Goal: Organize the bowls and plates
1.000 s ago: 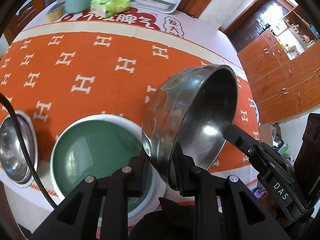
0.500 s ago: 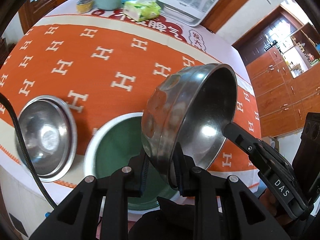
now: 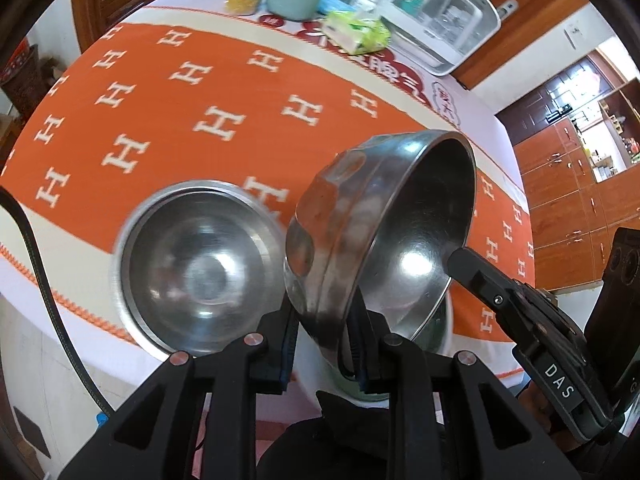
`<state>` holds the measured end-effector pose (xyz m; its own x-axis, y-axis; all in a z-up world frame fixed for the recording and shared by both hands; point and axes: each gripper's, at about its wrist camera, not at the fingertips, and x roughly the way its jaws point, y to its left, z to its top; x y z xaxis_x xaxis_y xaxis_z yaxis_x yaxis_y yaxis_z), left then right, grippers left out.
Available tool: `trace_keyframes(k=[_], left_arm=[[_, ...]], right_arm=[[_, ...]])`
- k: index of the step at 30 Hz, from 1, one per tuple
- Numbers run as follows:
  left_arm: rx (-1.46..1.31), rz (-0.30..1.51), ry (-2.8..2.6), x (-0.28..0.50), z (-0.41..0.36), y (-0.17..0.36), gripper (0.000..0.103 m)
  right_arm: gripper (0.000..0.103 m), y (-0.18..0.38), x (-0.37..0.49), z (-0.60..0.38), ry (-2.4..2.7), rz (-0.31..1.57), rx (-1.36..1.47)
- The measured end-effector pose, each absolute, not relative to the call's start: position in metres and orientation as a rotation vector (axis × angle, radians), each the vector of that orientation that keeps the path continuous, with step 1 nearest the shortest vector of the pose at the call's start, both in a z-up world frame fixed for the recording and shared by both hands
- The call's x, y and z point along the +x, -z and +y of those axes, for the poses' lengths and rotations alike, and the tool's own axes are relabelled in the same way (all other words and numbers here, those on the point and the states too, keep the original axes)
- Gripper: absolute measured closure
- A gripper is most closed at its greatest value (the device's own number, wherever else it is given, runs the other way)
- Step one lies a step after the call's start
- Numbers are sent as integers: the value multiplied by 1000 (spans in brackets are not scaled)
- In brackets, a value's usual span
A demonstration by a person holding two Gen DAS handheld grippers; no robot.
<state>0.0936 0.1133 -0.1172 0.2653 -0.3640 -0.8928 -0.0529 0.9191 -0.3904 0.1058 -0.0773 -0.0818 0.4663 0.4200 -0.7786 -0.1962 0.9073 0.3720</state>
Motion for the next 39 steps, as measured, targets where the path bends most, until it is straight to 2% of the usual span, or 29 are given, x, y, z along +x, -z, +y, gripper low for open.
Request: trace_keyframes(k=[13,29,39], left_arm=[[-406,1385,218,105,184,148,83],[-356,1543,305,121,211,190,82],[-269,1555,377,126,201,189,71]], right_arm=[[100,103,121,-11,-349,1109,221],[100,132,120,19,-225,1199,280],[99,132,110,14,-134,1185,330]])
